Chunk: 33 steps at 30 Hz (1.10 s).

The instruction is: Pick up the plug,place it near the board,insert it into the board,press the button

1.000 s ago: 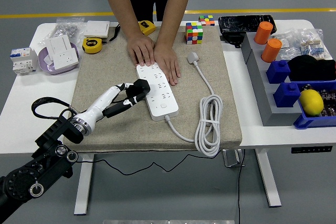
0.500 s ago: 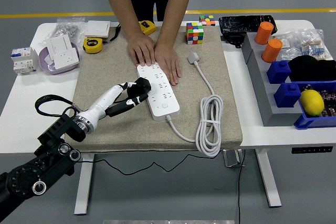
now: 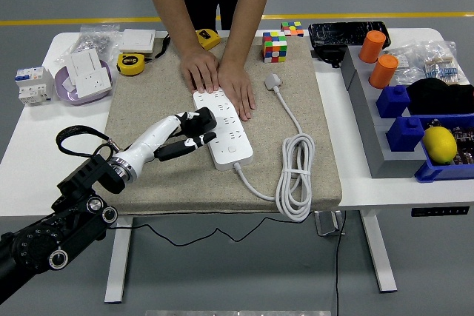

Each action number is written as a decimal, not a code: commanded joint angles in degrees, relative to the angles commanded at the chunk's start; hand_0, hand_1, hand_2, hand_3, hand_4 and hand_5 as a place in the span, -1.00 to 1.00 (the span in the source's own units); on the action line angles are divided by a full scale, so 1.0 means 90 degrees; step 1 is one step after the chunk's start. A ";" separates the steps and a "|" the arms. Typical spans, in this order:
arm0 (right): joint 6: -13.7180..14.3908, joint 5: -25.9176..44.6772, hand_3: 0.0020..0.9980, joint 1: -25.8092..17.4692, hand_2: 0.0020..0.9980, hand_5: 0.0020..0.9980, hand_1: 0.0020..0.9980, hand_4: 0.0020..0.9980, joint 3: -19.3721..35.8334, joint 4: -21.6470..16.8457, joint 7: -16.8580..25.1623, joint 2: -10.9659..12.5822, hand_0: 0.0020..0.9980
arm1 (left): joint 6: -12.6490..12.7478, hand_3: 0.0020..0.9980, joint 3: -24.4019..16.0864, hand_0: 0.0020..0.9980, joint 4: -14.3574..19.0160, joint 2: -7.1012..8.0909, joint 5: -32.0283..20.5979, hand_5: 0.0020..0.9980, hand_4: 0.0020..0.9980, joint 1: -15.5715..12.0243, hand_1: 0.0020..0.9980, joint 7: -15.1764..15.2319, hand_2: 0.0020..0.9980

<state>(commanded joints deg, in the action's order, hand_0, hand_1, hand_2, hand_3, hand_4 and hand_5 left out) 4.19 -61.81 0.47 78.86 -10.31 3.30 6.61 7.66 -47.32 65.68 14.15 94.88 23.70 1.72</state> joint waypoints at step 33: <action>0.0016 -0.0112 0.72 0.0016 0.68 0.86 0.80 1.00 0.0012 0.0000 -0.0022 0.0032 0.91 | -0.0036 0.70 0.0401 0.98 0.0065 0.0170 0.1106 1.00 1.00 0.0349 0.93 -0.0023 0.79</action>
<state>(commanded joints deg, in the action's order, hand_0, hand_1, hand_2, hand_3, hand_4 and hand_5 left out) 4.34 -62.82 0.61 78.97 -10.31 3.11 6.90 7.34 -43.71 66.26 15.69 104.83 26.84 1.52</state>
